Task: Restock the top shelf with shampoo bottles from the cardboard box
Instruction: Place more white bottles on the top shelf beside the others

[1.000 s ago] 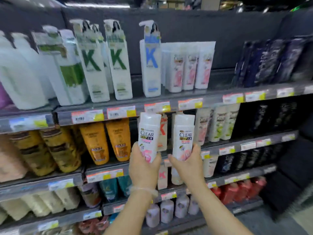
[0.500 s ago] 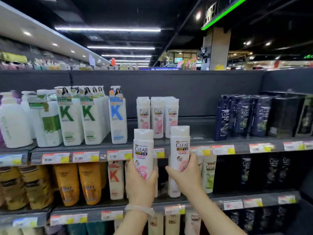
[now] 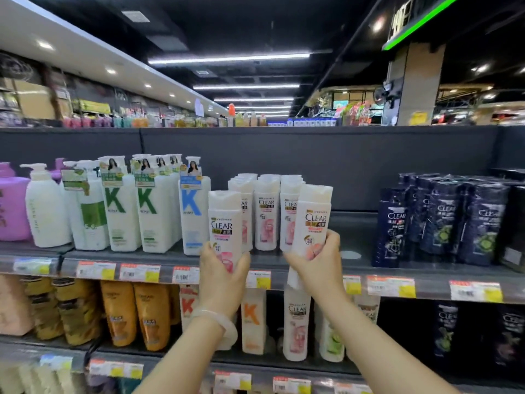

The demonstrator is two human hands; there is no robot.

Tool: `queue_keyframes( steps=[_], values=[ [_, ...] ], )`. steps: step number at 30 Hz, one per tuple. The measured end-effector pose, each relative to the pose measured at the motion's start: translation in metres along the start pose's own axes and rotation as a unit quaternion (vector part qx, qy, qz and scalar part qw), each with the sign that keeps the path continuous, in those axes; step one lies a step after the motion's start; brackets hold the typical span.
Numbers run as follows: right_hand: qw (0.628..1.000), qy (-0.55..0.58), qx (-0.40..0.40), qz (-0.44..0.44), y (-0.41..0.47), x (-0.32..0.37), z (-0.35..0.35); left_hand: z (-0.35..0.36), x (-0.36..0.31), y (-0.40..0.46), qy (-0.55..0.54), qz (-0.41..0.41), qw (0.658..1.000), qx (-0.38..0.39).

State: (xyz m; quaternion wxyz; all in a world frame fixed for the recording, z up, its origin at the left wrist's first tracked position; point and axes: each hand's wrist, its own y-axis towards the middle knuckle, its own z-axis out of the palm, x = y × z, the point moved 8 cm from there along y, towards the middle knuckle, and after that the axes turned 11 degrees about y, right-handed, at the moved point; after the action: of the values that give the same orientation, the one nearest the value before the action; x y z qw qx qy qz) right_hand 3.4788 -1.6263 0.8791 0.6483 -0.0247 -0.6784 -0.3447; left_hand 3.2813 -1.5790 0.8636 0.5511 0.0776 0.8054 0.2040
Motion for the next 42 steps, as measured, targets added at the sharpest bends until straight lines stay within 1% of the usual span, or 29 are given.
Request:
queue_keyframes(
  steps=[9, 11, 15, 23, 29, 32, 35, 39, 42],
  values=[
    [0.998, -0.006, -0.010, -0.068, 0.057, -0.002, 0.052, 0.019, -0.002, 0.071, 0.011, 0.034, 0.999, 0.006],
    [0.997, 0.000, -0.017, -0.071, 0.067, -0.008, 0.060, 0.020, -0.005, 0.084, 0.012, 0.048, 0.999, 0.002],
    [0.998, 0.016, -0.022, -0.062, 0.078, -0.024, 0.064, 0.025, 0.002, 0.101, 0.009, 0.047, 0.999, -0.006],
    [0.998, 0.013, -0.021, -0.060, 0.079, -0.042, 0.063, 0.052, 0.030, 0.109, 0.052, 0.020, 0.998, -0.024],
    [0.998, 0.015, -0.003, -0.057, 0.081, -0.047, 0.062, 0.069, 0.043, 0.103, 0.131, -0.008, 0.990, -0.044],
    [0.999, 0.018, 0.004, -0.045, 0.082, -0.051, 0.065, 0.071, 0.046, 0.103, 0.125, -0.037, 0.990, -0.046],
    [0.999, 0.020, 0.013, -0.038, 0.079, -0.055, 0.071, 0.070, 0.046, 0.103, 0.128, -0.037, 0.990, -0.039],
    [0.999, -0.004, 0.016, -0.044, 0.078, -0.052, 0.076, 0.066, 0.049, 0.102, 0.181, -0.031, 0.983, -0.025],
    [0.998, -0.030, 0.010, -0.054, 0.082, -0.050, 0.080, 0.063, 0.055, 0.099, 0.177, -0.018, 0.984, -0.012]
  ],
)
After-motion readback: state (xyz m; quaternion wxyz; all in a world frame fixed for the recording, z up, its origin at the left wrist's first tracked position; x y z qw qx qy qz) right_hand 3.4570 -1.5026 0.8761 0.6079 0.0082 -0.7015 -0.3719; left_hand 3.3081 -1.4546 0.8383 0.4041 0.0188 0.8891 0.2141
